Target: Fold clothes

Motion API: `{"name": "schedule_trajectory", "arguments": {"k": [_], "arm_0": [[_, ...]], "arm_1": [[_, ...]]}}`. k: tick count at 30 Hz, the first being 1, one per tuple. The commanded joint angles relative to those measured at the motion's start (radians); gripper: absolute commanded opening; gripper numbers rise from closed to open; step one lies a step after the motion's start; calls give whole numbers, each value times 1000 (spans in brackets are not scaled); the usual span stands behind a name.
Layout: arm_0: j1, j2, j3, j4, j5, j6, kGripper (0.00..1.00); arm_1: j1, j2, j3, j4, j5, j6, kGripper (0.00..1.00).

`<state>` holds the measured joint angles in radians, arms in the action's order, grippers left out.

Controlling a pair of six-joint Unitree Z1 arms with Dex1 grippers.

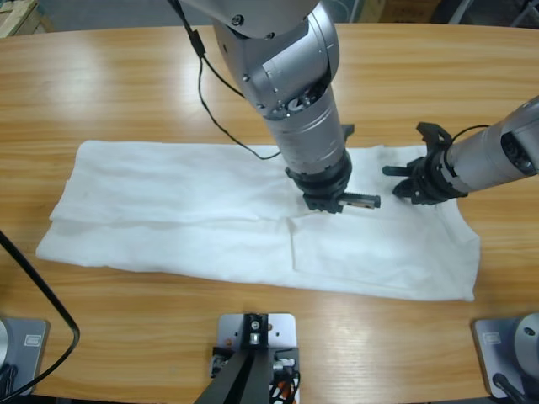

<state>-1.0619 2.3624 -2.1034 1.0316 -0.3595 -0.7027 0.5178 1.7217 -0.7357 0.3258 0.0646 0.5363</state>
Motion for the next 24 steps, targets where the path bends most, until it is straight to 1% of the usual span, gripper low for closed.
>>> {"name": "schedule_trajectory", "arguments": {"k": [1, 8, 15, 18, 22, 24], "arm_0": [[18, 120, -14, 43, 55, -12, 0], [29, 187, -142, 177, 139, -5, 0], [33, 212, -181, 277, 140, -1, 0], [33, 214, -181, 296, 140, -4, 0], [33, 213, -172, 389, 147, 0, 0], [31, 188, -170, 404, 149, 13, 0]], "arm_1": [[-18, 50, 46, -13, -11, 10, 0], [-18, 49, 46, -11, -5, 10, 0], [-18, 39, 48, -13, -8, 10, 0], [-18, 35, 50, -13, -9, 10, 0], [-18, 39, 49, -17, -12, 10, 0], [-18, 41, 50, -19, -18, 10, 0]]}}
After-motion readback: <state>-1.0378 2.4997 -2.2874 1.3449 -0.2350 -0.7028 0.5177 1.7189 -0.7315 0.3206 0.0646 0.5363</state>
